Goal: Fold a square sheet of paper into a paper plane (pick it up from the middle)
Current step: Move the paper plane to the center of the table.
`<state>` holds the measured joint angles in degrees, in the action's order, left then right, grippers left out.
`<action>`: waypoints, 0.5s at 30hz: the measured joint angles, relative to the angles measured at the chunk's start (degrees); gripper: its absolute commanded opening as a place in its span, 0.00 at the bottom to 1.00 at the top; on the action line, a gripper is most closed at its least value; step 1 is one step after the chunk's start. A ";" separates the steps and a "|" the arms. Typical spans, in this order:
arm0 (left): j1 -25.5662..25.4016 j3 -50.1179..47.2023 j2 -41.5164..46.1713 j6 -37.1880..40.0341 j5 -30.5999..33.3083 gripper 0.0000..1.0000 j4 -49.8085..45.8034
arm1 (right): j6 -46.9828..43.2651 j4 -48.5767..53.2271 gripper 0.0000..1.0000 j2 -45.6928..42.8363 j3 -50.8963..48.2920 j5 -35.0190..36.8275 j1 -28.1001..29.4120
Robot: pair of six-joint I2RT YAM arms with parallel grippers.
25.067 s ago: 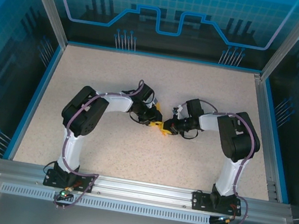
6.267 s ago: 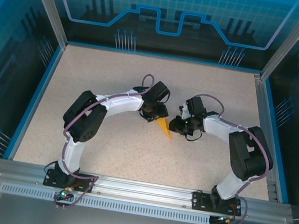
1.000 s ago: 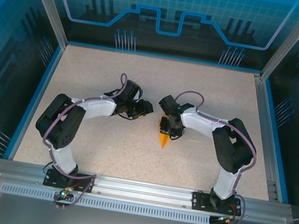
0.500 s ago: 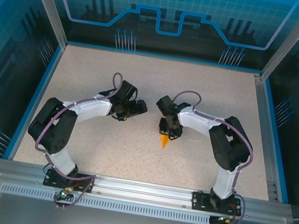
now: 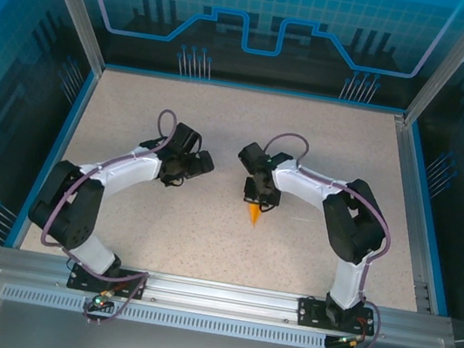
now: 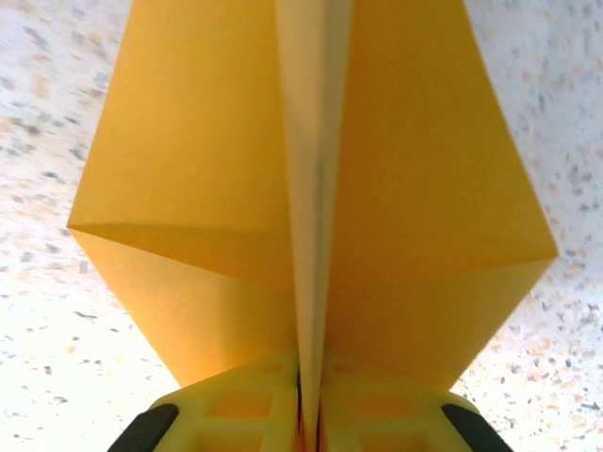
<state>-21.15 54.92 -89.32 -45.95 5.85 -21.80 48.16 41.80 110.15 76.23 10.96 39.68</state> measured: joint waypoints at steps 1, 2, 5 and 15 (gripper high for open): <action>0.42 -0.35 0.61 0.00 0.28 0.98 -0.24 | -0.74 0.35 0.12 0.63 1.55 0.15 0.00; 0.81 -0.72 1.11 0.00 0.59 0.99 -0.44 | -1.40 0.48 0.12 1.38 3.06 0.22 0.00; 1.55 -1.33 1.97 0.00 0.96 0.98 -1.09 | -3.48 0.81 0.13 4.61 8.09 0.20 -0.02; 1.73 -1.95 2.19 0.00 1.01 0.98 -1.97 | -7.28 2.84 0.20 14.08 17.62 0.20 -0.46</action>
<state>-19.42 52.97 -87.13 -45.95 6.85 -23.77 40.88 44.64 124.22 93.84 11.16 39.22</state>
